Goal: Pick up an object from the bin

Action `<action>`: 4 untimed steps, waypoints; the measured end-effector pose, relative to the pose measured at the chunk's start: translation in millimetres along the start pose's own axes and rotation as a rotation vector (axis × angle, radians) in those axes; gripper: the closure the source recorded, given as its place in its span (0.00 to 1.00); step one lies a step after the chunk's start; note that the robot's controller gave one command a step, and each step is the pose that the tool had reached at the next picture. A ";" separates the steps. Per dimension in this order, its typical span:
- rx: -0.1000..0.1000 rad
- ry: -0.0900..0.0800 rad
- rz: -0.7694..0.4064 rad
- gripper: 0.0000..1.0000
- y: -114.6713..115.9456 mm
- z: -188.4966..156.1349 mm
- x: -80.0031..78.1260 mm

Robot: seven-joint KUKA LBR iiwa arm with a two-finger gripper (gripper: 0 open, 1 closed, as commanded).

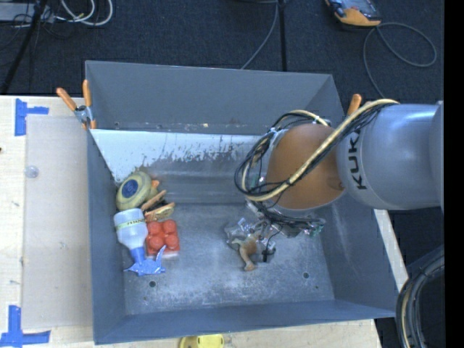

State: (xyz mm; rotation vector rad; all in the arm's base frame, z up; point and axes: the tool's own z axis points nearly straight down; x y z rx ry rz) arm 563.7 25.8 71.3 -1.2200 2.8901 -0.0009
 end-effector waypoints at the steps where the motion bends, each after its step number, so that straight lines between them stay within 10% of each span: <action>1: -0.001 0.001 -0.002 1.00 -3.5 -39.0 2.3; 3: -0.002 -0.001 -0.008 1.00 -13.6 -90.1 14.7; 4: -0.003 -0.002 0.032 1.00 -21.7 -215.8 0.4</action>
Offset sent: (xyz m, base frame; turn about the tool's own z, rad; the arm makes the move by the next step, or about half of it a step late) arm -0.0009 -0.0202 0.0909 -0.0161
